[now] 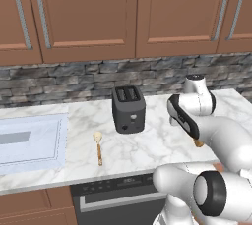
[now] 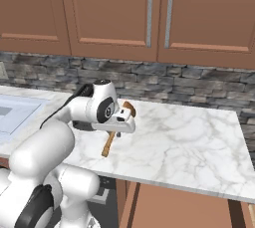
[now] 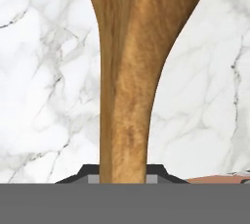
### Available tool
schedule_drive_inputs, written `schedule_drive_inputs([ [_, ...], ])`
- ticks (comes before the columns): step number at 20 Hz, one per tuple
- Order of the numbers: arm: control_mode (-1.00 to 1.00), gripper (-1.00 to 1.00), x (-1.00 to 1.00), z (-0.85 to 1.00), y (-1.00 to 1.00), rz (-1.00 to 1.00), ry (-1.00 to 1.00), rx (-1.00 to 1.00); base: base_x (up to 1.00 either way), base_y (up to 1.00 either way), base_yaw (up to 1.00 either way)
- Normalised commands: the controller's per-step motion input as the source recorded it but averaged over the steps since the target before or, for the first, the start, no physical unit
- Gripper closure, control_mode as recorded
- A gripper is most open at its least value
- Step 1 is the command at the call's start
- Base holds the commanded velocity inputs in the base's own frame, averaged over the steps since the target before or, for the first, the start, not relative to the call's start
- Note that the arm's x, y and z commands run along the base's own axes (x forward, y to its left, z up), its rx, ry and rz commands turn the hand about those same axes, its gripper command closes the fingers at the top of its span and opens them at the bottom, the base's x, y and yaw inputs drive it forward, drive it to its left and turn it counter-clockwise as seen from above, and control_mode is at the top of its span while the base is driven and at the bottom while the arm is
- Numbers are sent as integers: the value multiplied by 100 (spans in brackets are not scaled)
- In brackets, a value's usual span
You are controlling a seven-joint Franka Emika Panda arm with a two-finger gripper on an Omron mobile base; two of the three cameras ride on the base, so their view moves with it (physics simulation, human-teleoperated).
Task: Organize the utensils by type. Pick up the wooden spoons from the counter and place them in the open cabinet. Then pick up the metallic utensils from the counter and place them in the open drawer.
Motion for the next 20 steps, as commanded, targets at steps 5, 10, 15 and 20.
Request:
schedule_drive_inputs([
  [5, 100, 100, 0, 0, 0, 0, 0, 0, -39, 13, 0],
  [10, 100, 100, 0, 0, 0, 0, 0, 0, -30, 26, 0],
  [15, 100, 100, 0, 0, 0, 0, 0, 0, -14, 51, 9],
  [20, 100, 100, 0, 0, 0, 0, 0, 0, -25, 54, 72],
])
